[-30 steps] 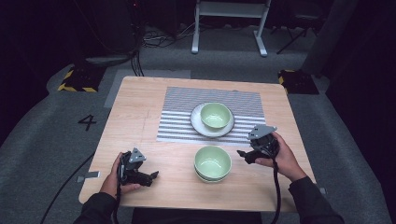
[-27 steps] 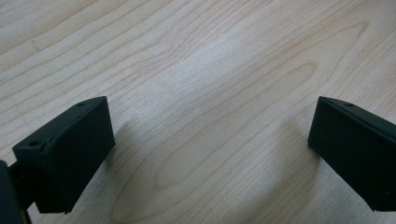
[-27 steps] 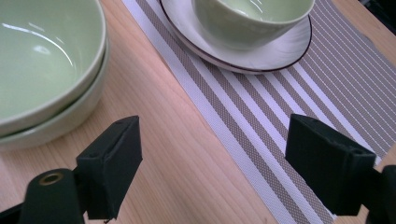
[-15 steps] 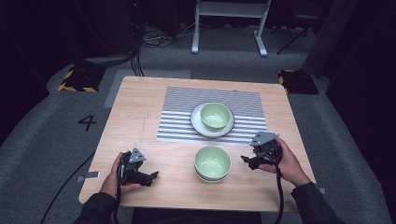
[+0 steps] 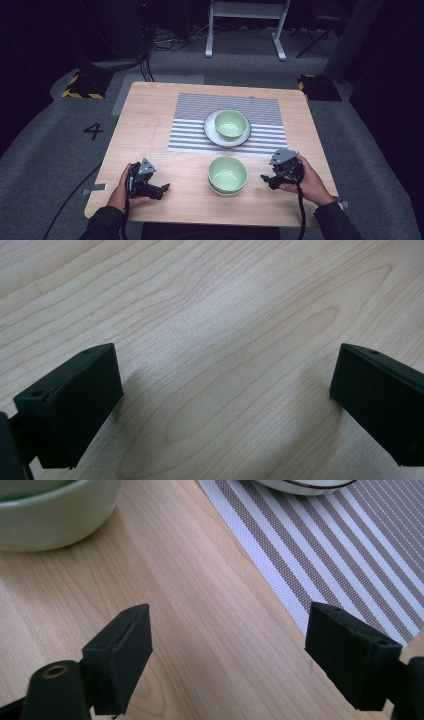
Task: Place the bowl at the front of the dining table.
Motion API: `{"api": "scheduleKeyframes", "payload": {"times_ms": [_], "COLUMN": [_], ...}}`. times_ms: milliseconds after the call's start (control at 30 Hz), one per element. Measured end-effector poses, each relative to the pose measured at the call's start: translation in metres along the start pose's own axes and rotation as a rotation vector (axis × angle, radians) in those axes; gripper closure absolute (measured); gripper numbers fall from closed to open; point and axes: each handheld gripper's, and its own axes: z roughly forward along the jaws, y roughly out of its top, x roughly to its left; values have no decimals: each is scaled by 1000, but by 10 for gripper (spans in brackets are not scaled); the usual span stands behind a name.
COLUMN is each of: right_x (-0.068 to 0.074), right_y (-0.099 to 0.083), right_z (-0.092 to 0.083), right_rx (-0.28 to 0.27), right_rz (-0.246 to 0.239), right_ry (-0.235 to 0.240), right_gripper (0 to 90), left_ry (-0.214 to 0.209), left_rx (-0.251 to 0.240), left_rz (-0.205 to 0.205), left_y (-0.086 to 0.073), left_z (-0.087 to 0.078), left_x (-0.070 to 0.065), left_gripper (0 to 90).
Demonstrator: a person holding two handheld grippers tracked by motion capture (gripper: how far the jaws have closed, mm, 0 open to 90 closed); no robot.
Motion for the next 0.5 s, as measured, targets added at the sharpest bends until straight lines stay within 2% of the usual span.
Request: {"api": "scheduleKeyframes", "payload": {"times_ms": [500], "right_x": [4], "right_y": [-23], "right_z": [5], "right_rx": [30], "right_rz": [4], "right_ry": [-31], "right_gripper": [190], "left_ry": [0], "left_rx": [0], "left_rz": [0], "left_y": [0], "left_z": [0], "left_x": [0], "left_gripper": [4]}}
